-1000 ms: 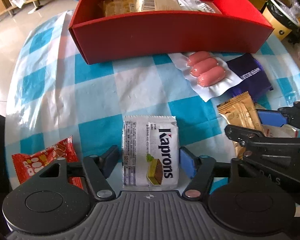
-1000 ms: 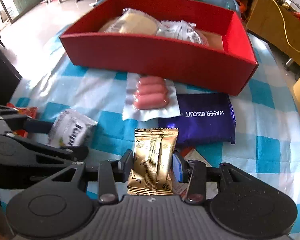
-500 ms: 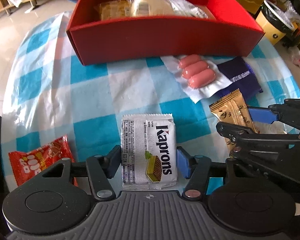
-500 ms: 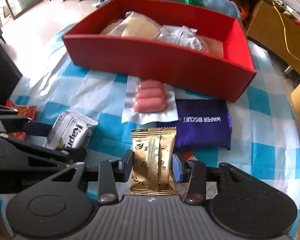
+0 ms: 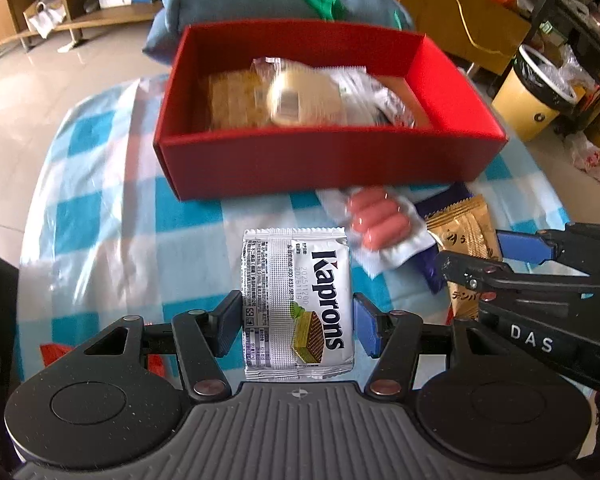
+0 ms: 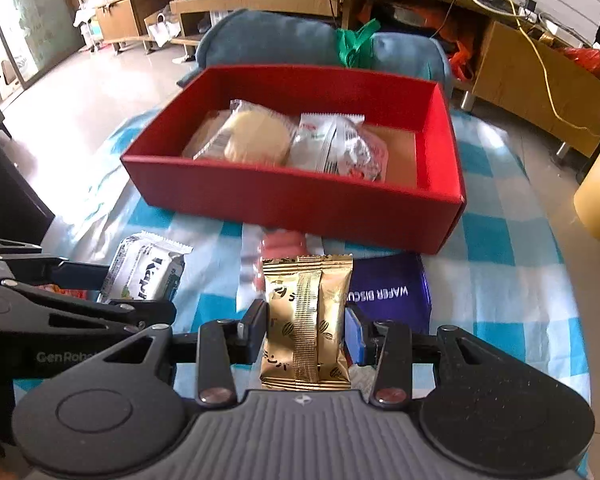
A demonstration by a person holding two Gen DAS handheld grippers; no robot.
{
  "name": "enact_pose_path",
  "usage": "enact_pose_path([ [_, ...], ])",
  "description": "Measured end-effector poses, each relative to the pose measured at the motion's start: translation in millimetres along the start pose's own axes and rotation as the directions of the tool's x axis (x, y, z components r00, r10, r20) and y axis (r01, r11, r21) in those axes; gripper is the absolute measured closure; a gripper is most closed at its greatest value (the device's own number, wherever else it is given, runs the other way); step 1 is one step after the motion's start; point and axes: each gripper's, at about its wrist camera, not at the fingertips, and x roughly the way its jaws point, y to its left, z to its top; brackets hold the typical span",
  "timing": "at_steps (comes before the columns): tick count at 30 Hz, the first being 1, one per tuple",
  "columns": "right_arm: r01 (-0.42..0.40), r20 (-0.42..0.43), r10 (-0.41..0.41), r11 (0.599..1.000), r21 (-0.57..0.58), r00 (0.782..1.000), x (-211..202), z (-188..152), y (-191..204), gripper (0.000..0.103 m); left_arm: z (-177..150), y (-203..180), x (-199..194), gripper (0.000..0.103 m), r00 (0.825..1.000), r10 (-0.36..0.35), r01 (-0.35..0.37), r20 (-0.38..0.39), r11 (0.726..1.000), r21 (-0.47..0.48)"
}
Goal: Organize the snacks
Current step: 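Carry Kaprons pack with left tool into red box while right carries gold biscuit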
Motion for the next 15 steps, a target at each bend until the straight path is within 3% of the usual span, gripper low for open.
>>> enact_pose_path([
  [15,-0.008,0.098,0.004,0.999,0.038,0.995,-14,36,-5,0.066,44,-2,-12,0.038,0.994,0.022,-0.021,0.105,1.000,-0.009],
])
